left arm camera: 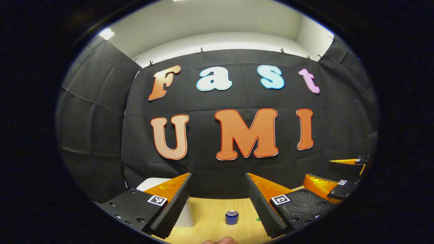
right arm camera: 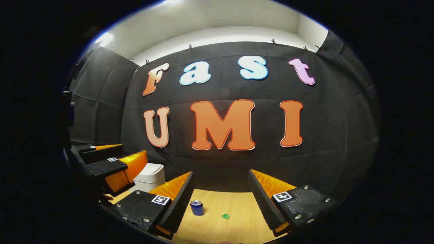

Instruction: Press the lid of the desktop garbage bin to open it, pick up the crumpled paper on the desktop and throw it into the bin, then pick up the pop can on the desktop and drop it into the bin, and finally close the garbage bin lid.

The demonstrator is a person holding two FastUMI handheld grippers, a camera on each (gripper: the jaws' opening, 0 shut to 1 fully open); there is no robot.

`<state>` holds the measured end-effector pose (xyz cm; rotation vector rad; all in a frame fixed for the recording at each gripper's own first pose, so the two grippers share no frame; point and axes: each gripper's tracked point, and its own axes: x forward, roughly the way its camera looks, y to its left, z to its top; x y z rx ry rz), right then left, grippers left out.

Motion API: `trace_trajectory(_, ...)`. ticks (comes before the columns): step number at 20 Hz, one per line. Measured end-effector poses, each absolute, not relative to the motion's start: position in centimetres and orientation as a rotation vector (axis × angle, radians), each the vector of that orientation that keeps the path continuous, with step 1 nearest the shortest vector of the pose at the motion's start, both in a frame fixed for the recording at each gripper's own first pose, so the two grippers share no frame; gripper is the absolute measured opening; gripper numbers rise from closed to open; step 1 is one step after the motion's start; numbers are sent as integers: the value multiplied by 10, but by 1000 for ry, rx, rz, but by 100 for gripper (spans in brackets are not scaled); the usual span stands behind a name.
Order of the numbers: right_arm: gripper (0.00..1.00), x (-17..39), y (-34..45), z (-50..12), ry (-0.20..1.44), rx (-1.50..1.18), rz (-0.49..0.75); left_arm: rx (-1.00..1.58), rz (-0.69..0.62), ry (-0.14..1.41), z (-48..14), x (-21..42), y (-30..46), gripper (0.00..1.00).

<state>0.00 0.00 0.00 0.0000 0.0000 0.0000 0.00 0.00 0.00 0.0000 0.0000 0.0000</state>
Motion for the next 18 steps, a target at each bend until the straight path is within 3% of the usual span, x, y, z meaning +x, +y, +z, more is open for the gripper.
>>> trace_trajectory(5,94,15,16,-17,38,-4,-53,-76,-21,72,-42,23,42,99)
trace_trajectory(10,94,26,22,-53,128,-12,-82,-84,-19,134,-86,53,53,95)
trace_trajectory(14,94,42,16,-58,143,-21,-89,-23,-33,72,-76,93,58,94)
trace_trajectory(18,94,37,16,-55,137,-9,-70,28,-81,14,-53,87,53,94)
